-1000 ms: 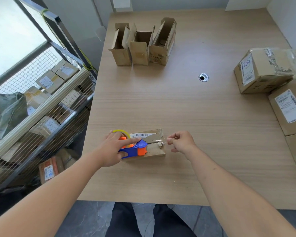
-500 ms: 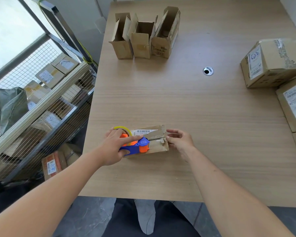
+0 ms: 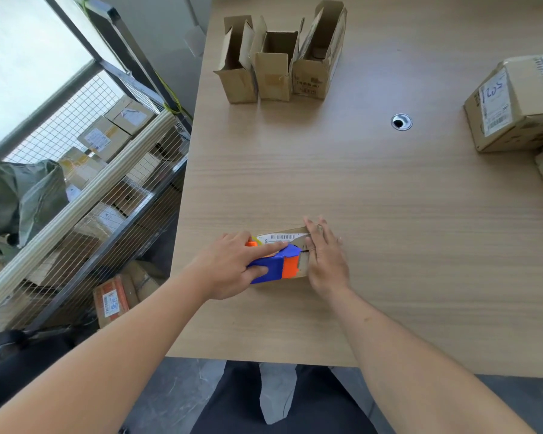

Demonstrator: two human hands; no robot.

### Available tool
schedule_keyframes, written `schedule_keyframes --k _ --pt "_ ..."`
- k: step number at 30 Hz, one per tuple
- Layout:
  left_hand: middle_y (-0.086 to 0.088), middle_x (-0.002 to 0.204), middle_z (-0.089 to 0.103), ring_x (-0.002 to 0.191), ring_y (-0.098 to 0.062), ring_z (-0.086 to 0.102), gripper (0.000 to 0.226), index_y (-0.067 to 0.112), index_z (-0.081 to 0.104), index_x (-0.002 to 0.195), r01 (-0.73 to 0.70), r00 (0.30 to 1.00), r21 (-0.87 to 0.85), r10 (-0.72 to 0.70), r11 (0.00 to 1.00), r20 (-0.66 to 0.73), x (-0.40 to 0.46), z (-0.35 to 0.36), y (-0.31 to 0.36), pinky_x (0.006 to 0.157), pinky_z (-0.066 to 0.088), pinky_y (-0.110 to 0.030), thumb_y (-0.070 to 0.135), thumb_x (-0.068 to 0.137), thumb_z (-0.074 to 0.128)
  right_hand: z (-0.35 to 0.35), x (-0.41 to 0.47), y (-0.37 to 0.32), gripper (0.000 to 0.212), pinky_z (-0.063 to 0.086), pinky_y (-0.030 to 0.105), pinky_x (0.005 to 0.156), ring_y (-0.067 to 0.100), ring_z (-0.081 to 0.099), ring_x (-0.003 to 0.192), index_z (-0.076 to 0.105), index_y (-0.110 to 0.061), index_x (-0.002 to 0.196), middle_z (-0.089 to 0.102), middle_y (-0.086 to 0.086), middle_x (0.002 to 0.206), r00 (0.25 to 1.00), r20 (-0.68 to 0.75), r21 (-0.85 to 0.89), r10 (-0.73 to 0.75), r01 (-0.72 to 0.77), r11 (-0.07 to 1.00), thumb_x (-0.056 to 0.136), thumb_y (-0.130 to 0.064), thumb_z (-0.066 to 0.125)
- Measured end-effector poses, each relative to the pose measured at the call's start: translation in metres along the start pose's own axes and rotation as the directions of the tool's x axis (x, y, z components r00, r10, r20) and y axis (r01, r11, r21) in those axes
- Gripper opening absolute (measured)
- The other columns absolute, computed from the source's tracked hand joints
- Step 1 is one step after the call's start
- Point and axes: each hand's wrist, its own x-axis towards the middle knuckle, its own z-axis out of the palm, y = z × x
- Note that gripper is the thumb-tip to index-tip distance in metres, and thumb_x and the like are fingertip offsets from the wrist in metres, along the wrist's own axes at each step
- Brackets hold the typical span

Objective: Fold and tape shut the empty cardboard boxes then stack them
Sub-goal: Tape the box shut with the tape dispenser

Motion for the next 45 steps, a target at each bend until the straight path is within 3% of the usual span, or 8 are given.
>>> schedule_keyframes --k 4,10,17,20,24,26,30,45 --pt "0.006 0.103 0.049 0.097 -0.019 0.050 0.054 0.068 0.020 0.148 0.084 0.994 -0.200 -0.069 0.976 0.080 -0.006 -0.016 -0.018 0.095 0.041 -0.039 0.046 0.105 0.043 -0.002 0.000 -0.004 0.048 0.002 0.043 0.127 0.015 0.014 0.156 0.024 -0.050 0.157 0.015 -0.008 0.170 1.000 0.020 -0.098 0.017 -0.015 0.995 0.110 -0.041 0.022" --pt "0.030 0.140 0.051 0.127 -0.003 0.049 0.052 0.066 0.034 0.144 0.146 0.974 -0.353 -0.073 0.924 0.213 -0.035 -0.026 -0.073 0.108 0.037 -0.034 0.036 0.105 0.050 -0.003 0.006 -0.004 0.047 0.003 0.040 0.127 0.019 0.008 0.157 0.021 -0.055 0.155 0.013 -0.010 0.170 0.997 0.052 -0.101 0.048 -0.042 0.994 0.109 -0.044 0.022" --pt "0.039 0.136 0.054 0.129 0.004 0.050 0.049 0.072 0.045 0.133 0.253 0.952 -0.545 -0.106 0.799 0.286 -0.052 -0.004 -0.120 0.118 0.035 -0.038 0.036 0.101 0.055 -0.009 0.001 -0.013 0.044 0.037 0.046 0.116 0.013 0.023 0.152 0.018 -0.066 0.149 0.014 -0.021 0.167 0.996 0.050 -0.093 0.080 -0.076 0.993 0.107 -0.054 0.022" --pt "0.037 0.138 0.054 0.132 0.001 0.050 0.049 0.069 0.045 0.136 0.267 0.945 -0.575 -0.091 0.773 0.315 -0.042 0.006 -0.124 0.119 0.035 -0.042 0.045 0.094 0.052 -0.007 0.000 -0.021 0.045 0.043 0.045 0.107 0.024 0.034 0.143 0.026 -0.055 0.153 0.018 -0.008 0.168 0.996 -0.038 -0.271 0.079 -0.086 0.959 0.108 -0.048 0.027" --pt "0.035 0.138 0.054 0.132 -0.001 0.050 0.048 0.069 0.043 0.137 0.241 0.951 -0.606 -0.059 0.758 0.304 -0.036 0.014 -0.124 0.117 0.036 -0.043 0.043 0.098 0.051 0.012 -0.012 -0.041 0.064 0.046 0.051 0.101 0.042 0.047 0.129 0.045 -0.016 0.151 0.030 0.021 0.160 0.969 -0.228 -0.535 -0.098 -0.040 0.844 0.091 -0.007 0.066" --pt "0.033 0.138 0.055 0.131 -0.001 0.050 0.048 0.068 0.042 0.138 0.213 0.957 -0.631 -0.031 0.746 0.287 -0.035 0.016 -0.120 0.116 0.036 -0.042 0.035 0.103 0.050 0.030 -0.024 -0.056 0.060 0.038 0.052 0.112 0.038 0.038 0.142 0.043 -0.013 0.153 0.026 0.019 0.164 0.970 -0.190 -0.518 -0.152 0.033 0.855 0.096 -0.015 0.061" --pt "0.032 0.147 0.045 0.135 -0.005 0.044 0.056 0.073 0.031 0.141 0.137 0.965 -0.621 0.038 0.772 0.260 -0.030 0.020 -0.110 0.118 0.032 -0.042 0.032 0.106 0.047 0.052 -0.037 -0.065 0.075 -0.004 0.045 0.127 0.022 -0.012 0.157 0.007 -0.032 0.164 -0.012 0.006 0.171 0.998 -0.059 -0.485 -0.030 -0.003 0.874 0.100 -0.071 0.018" --pt "0.012 0.141 0.051 0.130 -0.013 0.048 0.060 0.074 0.025 0.143 -0.015 0.972 -0.539 0.139 0.842 0.189 -0.045 0.021 -0.146 0.115 0.034 -0.045 0.028 0.109 0.041 0.054 -0.030 -0.059 0.080 -0.005 0.047 0.127 0.021 -0.025 0.154 -0.015 -0.036 0.160 -0.030 0.002 0.166 1.000 -0.020 -0.567 -0.003 -0.009 0.824 0.097 -0.076 0.011"
